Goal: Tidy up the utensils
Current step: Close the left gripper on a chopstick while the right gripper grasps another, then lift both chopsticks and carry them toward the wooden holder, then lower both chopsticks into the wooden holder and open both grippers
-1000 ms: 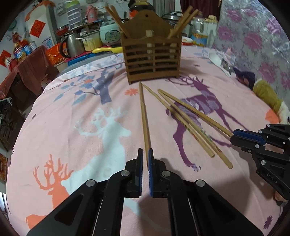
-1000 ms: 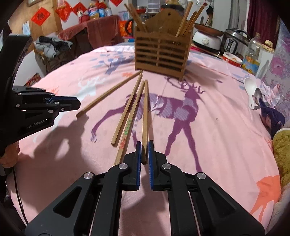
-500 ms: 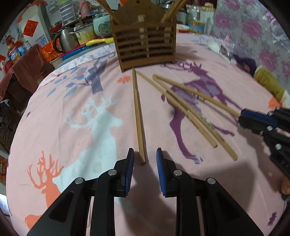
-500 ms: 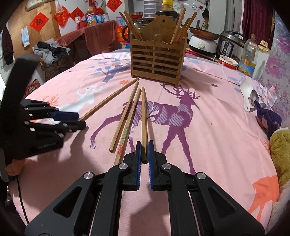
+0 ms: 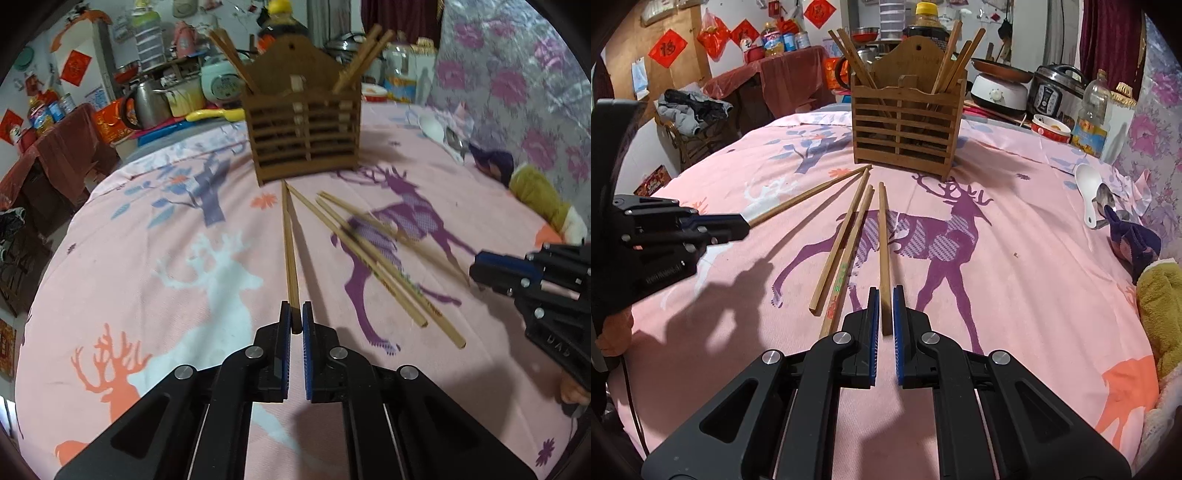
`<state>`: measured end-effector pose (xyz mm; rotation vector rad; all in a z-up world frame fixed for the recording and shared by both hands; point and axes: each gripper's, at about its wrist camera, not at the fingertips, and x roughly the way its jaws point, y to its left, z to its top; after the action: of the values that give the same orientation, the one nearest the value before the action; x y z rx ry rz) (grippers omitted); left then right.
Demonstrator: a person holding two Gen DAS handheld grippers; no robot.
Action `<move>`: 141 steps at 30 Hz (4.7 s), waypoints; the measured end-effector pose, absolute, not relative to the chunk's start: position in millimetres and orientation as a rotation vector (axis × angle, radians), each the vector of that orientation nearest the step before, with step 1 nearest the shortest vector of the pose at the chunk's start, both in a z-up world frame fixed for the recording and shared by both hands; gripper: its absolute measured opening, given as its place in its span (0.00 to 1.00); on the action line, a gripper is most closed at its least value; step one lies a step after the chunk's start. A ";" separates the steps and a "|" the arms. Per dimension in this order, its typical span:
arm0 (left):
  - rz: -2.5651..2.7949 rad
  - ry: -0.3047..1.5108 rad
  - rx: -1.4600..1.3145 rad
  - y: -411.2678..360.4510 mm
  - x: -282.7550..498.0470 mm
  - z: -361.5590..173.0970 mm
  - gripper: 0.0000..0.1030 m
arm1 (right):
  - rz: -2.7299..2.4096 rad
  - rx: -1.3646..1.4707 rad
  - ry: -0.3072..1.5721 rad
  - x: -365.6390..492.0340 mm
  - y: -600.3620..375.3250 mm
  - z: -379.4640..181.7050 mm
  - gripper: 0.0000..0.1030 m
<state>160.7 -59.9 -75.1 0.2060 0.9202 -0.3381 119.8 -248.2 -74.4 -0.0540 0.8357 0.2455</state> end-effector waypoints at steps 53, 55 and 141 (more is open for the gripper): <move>-0.299 1.076 0.217 -61.7 183.0 -103.9 0.35 | 0.243 0.135 0.704 149.9 -281.6 -15.0 0.06; -0.314 1.073 0.209 -60.5 181.1 -104.0 0.27 | 0.245 0.146 0.706 149.3 -284.3 -16.9 0.07; -0.129 0.612 -0.005 -53.8 308.7 56.3 0.86 | 0.109 0.227 0.329 248.9 -264.7 97.0 0.65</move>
<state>308.7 -53.8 56.3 -0.0050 0.6123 -0.1286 248.9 -264.7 97.0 0.2271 0.3287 0.1085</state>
